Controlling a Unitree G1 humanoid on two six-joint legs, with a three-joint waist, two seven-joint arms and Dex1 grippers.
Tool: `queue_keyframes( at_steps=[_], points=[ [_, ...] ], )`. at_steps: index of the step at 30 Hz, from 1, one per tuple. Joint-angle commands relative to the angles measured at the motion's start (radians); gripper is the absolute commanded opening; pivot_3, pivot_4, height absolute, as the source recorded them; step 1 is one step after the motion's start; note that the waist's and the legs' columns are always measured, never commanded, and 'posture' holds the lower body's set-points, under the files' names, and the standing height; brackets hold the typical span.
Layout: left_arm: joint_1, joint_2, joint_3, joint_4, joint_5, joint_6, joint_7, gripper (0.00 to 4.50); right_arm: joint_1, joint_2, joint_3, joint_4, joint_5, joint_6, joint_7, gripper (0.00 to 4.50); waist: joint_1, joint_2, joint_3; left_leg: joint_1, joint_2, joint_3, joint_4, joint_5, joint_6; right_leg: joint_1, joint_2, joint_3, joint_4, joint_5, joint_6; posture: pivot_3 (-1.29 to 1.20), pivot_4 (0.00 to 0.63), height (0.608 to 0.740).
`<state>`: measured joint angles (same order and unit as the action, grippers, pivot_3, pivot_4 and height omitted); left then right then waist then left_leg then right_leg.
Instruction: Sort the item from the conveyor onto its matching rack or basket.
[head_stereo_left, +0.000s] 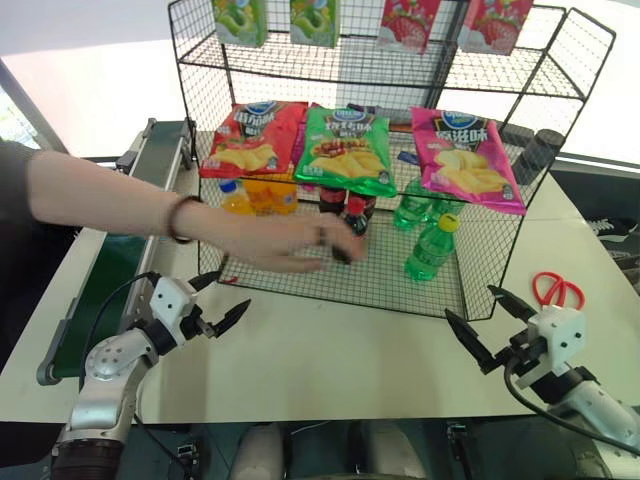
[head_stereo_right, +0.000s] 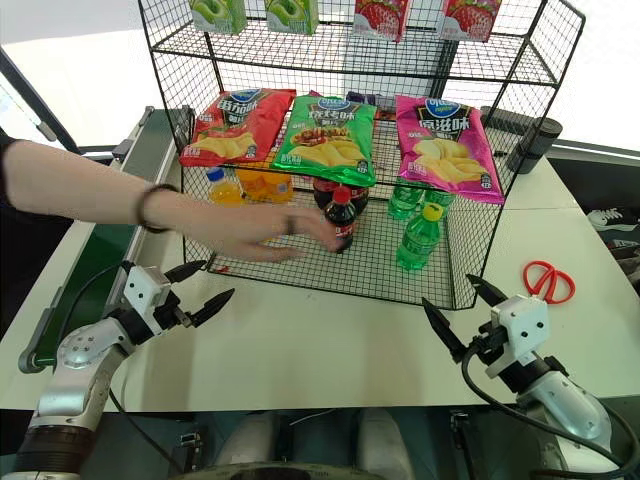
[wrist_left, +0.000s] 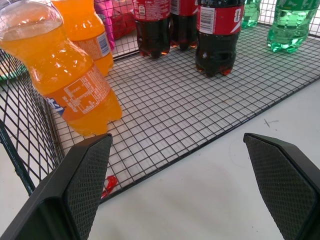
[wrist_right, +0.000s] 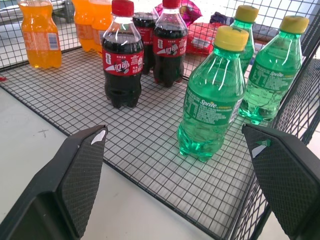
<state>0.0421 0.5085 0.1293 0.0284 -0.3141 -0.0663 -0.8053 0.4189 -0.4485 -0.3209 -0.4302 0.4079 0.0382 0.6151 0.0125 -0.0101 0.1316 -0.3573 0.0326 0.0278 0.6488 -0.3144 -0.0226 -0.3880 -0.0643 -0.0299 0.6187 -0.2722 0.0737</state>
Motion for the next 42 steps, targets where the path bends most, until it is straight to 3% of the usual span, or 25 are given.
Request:
queue_keyframes(
  at_steps=[1, 34, 42],
  points=[
    [0.002, -0.006, -0.007, -0.033, 0.000, -0.004, 0.002, 4.50, -0.012, 0.000, -0.003, -0.024, 0.008, -0.007, -0.002, 4.48, 0.000, 0.000, 0.000, 0.000, 0.000, 0.000, 0.000, 0.000, 0.000, 0.000, 0.000, 0.000, 0.000, 0.000, 0.000, 0.00, 0.150, 0.740],
    [-0.002, -0.013, -0.017, -0.058, -0.011, 0.028, 0.016, 4.50, -0.043, 0.013, 0.022, 0.021, -0.014, -0.040, 0.005, 4.48, 0.000, 0.000, 0.000, 0.000, 0.000, 0.000, 0.000, 0.000, 0.000, 0.000, 0.000, 0.000, 0.000, 0.000, 0.000, 0.00, 0.150, 0.740],
    [0.022, 0.007, 0.005, -0.119, -0.026, 0.120, 0.052, 4.50, -0.071, 0.011, 0.049, 0.004, -0.023, -0.014, -0.005, 4.48, 0.000, 0.000, 0.000, 0.000, 0.000, 0.000, 0.000, 0.000, 0.000, 0.000, 0.000, 0.000, 0.000, 0.000, 0.000, 0.00, 0.150, 0.740]
  ],
)
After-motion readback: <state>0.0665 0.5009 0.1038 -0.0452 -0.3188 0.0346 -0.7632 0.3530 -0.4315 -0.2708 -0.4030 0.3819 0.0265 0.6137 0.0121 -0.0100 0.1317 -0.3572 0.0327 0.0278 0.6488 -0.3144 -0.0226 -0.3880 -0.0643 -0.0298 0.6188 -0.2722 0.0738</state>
